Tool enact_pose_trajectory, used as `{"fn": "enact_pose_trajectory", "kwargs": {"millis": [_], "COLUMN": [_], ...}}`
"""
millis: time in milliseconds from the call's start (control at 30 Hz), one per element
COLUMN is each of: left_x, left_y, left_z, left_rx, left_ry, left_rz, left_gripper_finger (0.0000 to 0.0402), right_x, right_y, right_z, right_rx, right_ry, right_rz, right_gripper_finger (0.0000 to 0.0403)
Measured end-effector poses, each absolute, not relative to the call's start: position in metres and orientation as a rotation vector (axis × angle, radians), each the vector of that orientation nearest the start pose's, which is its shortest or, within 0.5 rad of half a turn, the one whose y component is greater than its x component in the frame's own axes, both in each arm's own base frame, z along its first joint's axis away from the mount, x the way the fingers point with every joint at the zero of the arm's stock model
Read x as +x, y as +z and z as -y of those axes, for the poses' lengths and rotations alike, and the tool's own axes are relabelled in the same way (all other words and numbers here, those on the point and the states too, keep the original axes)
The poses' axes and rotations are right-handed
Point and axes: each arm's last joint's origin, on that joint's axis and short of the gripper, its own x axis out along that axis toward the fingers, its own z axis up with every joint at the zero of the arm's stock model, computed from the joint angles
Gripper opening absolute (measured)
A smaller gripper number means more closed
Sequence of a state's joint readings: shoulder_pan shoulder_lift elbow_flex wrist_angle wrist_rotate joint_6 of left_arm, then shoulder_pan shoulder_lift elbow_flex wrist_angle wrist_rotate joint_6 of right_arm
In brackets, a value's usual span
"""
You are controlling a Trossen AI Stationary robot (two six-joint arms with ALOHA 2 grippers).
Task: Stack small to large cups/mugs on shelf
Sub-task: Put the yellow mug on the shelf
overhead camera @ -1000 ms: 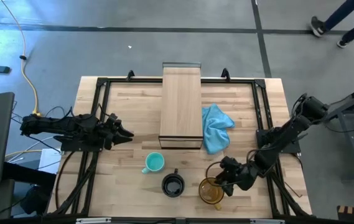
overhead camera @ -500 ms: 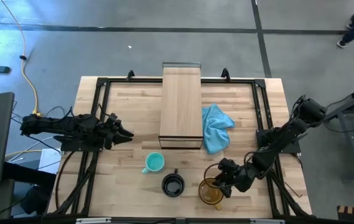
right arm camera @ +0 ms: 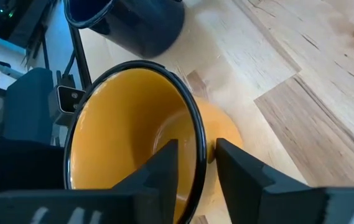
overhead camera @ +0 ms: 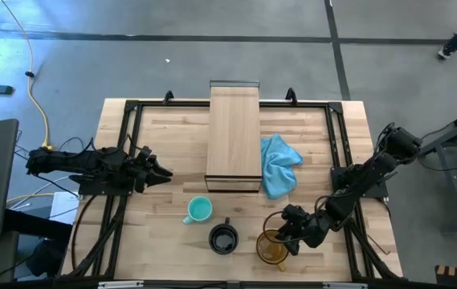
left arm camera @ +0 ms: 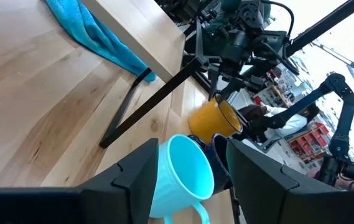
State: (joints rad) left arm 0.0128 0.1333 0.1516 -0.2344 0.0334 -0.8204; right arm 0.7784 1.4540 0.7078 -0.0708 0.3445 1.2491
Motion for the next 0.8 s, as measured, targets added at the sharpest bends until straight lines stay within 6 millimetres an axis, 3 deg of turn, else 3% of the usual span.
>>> {"fn": "enact_pose_trajectory", "kwargs": {"millis": [267,533,800], "left_x": [0.097,0.097,0.097], "left_y": [0.182,0.182,0.182], "left_z": [0.000,0.000,0.000], "left_rx": [-0.830,-0.845,-0.863], "left_ry": [0.070,0.072,0.074], "left_rz": [-0.212,-0.211,-0.211], "left_gripper_finger": [0.0179,0.0179,0.0179], "right_x": [0.202,0.210,0.228], "right_y": [0.174,0.175,0.195], "right_z": [-0.187,-0.179,-0.166], "right_rx": [0.711,0.680,0.475], "right_ry": [-0.046,-0.015,-0.021], "right_rz": [-0.830,-0.848,-0.921], "right_gripper_finger": [0.0011,0.0007,0.0002]}}
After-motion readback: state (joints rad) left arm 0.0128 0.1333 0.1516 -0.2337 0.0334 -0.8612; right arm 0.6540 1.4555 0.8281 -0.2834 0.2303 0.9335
